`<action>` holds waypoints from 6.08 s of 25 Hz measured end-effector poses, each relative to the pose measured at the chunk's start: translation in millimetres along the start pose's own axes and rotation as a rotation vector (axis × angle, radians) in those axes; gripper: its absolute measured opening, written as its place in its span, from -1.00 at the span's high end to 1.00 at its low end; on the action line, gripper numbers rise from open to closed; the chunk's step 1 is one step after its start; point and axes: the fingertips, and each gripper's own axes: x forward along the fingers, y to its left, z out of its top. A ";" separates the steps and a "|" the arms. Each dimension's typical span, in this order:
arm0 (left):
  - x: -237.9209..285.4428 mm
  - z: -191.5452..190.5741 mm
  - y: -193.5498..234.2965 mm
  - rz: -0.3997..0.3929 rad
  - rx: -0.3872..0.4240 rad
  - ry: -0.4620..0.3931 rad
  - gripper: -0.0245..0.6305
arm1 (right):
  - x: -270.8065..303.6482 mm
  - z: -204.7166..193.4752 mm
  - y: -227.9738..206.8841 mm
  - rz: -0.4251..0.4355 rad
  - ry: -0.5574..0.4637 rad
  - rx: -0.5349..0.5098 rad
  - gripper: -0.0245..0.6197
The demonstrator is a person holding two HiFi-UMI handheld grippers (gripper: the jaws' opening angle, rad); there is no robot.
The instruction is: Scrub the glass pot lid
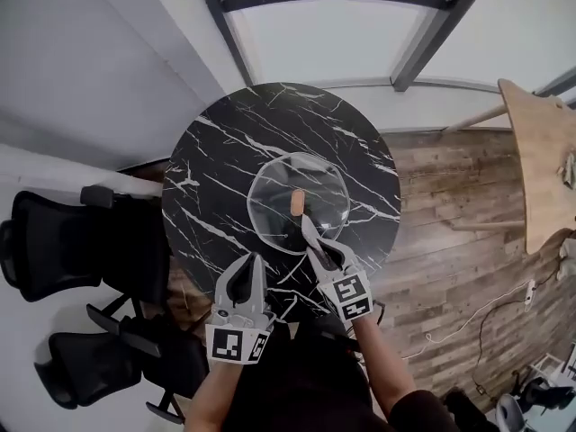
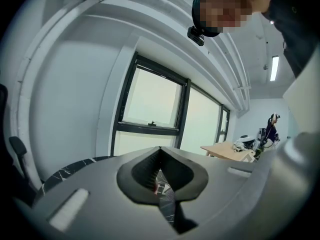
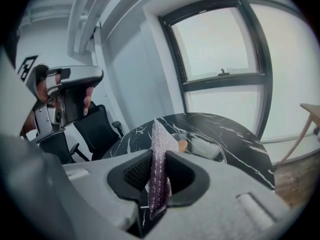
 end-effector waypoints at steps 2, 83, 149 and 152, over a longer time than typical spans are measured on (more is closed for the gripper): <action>2.8 10.4 -9.2 0.018 0.022 -0.022 0.92 | -3.4 7.1 -15.9 -0.014 -0.011 0.012 0.69; 40.0 -51.8 177.2 0.052 -0.194 0.090 0.92 | 229.1 20.0 -78.3 0.017 0.583 -0.150 0.67; -1.4 -62.4 148.0 0.091 -0.169 0.068 0.92 | 153.1 -105.1 95.7 0.491 0.722 -0.742 0.67; -0.4 -60.1 136.7 0.088 -0.167 0.075 0.92 | 135.7 -119.1 96.2 0.518 0.717 -0.731 0.67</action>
